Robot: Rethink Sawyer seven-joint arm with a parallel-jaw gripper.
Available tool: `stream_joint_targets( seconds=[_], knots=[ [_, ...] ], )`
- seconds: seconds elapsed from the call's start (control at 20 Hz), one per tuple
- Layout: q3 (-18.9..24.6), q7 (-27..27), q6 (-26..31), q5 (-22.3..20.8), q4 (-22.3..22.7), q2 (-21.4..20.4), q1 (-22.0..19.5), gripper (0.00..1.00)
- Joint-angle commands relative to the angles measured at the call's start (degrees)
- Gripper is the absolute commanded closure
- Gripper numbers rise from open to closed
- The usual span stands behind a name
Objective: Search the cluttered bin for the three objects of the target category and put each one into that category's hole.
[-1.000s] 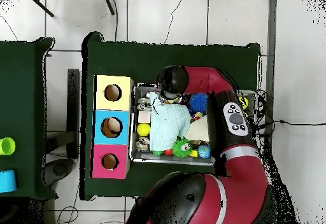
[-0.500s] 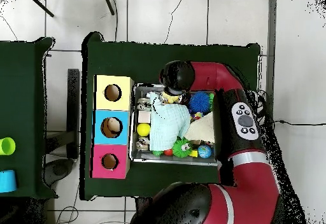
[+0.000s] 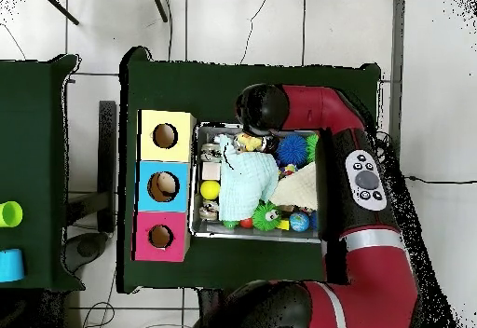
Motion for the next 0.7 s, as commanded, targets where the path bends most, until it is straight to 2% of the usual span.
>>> stream_joint_targets(
  seconds=[0.05,0.35,0.7],
  knots=[
    [3.4,-7.4,1.9,0.3,9.9,-3.4,-1.2,0.00],
    [4.1,-7.7,1.9,0.8,13.3,-5.5,-2.3,0.00],
    [4.6,-7.6,3.5,1.3,13.3,-5.3,-2.7,0.00]
  ],
)
